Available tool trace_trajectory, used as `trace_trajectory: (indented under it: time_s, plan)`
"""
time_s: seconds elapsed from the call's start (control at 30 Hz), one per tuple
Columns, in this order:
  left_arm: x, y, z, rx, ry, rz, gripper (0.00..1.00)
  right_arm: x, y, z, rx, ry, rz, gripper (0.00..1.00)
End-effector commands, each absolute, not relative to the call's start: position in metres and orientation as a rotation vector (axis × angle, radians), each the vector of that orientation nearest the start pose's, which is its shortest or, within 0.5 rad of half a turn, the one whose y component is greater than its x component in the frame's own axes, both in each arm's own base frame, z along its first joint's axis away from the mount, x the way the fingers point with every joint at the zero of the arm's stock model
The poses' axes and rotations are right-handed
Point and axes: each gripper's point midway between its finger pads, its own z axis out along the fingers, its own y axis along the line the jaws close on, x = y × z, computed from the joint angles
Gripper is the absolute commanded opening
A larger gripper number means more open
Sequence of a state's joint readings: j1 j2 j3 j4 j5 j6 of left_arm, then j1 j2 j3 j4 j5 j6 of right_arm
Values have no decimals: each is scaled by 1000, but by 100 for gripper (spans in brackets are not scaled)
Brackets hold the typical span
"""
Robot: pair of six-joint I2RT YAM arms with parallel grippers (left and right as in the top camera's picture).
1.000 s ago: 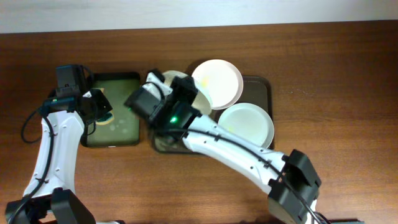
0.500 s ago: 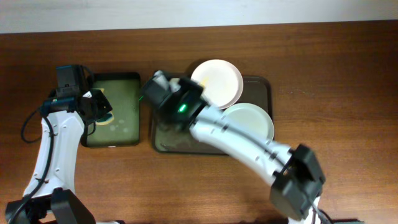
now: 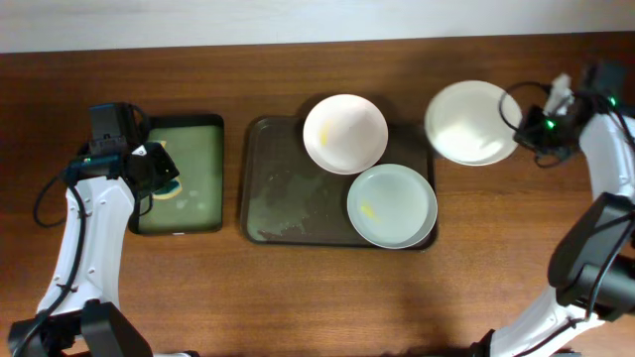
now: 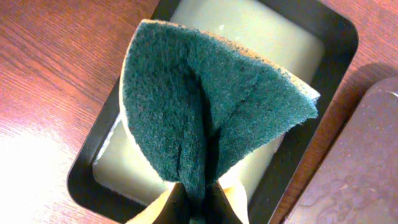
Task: Clean dirty plates on tray and stack at the side
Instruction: 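Lift the pink back plate with the right gripper and place it right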
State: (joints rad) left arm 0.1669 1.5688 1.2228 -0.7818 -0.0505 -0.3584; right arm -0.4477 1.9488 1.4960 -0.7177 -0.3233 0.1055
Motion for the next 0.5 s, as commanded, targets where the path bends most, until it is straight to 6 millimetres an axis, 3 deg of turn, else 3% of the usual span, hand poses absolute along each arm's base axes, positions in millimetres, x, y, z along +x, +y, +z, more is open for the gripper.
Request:
trace_trajectory:
  time_s: [0.0,0.13,0.17,0.27,0.37,0.47]
  plan:
    - [370,71,135,-692,2585,0,0,411,-173,63,864,2529,371,4]
    - [371,71,135,-692,2583,0,0,405,-172,41,860,2511,362,4]
    - [371,71,135,-692,2584,0,0,409,-169,41,842,2511,362,10]
    - [371,71,135,-692,2584,0,0,421,-148,48,770,2500,446,68]
    - [371,71,135,-692,2584,0,0,437,-114,73,666,2477,639,70]
    - [371,71,135,-692,2584,0,0,454,-78,103,539,2496,681,70]
